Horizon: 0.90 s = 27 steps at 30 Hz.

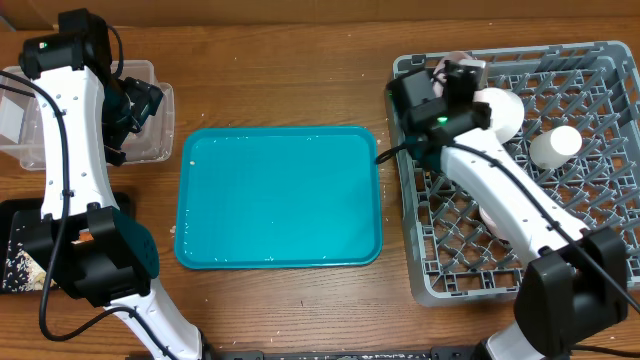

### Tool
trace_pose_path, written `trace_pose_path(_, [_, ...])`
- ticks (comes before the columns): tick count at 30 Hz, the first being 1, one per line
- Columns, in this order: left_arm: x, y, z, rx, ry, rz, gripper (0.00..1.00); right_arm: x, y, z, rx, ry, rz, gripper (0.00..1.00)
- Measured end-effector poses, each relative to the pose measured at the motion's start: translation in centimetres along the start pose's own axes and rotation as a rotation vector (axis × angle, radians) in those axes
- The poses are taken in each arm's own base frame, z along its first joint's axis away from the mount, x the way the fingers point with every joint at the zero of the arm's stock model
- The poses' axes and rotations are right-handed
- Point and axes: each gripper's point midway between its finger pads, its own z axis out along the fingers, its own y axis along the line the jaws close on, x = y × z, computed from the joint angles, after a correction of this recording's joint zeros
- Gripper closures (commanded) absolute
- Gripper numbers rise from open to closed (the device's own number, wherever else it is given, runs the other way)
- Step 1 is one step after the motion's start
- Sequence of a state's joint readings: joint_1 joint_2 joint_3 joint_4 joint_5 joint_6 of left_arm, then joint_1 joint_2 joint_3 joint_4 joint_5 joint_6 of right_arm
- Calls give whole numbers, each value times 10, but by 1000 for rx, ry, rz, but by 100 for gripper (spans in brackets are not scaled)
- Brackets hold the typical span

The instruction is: Sort waste into correct bins and load items into the dishwasher

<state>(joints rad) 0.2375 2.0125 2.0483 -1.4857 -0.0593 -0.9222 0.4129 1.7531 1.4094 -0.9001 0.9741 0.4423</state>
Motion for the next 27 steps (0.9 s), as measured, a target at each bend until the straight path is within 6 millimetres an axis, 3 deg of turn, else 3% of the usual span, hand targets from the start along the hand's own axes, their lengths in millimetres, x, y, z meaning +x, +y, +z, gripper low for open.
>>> trace_pose_path(1, [0, 0, 0, 0, 0, 0, 0, -1, 4, -4, -13, -4, -9, 1])
trace_pose_path(2, [0, 0, 0, 0, 0, 0, 0, -3, 9, -9, -30, -6, -14, 0])
trace_pose_path(7, [0, 0, 0, 0, 1, 0, 0, -6, 18, -25, -139, 64, -20, 0])
trace_pose_path(12, [0, 0, 0, 0, 0, 0, 0, -24, 19, -53, -269, 127, 57, 0])
trace_pose_path(19, [0, 0, 0, 1, 0, 0, 0, -53, -4, -104, -446, 135, 167, 0])
trace_pose_path(27, [0, 0, 0, 1, 0, 0, 0, -48, -21, -143, -613, 182, 215, 0])
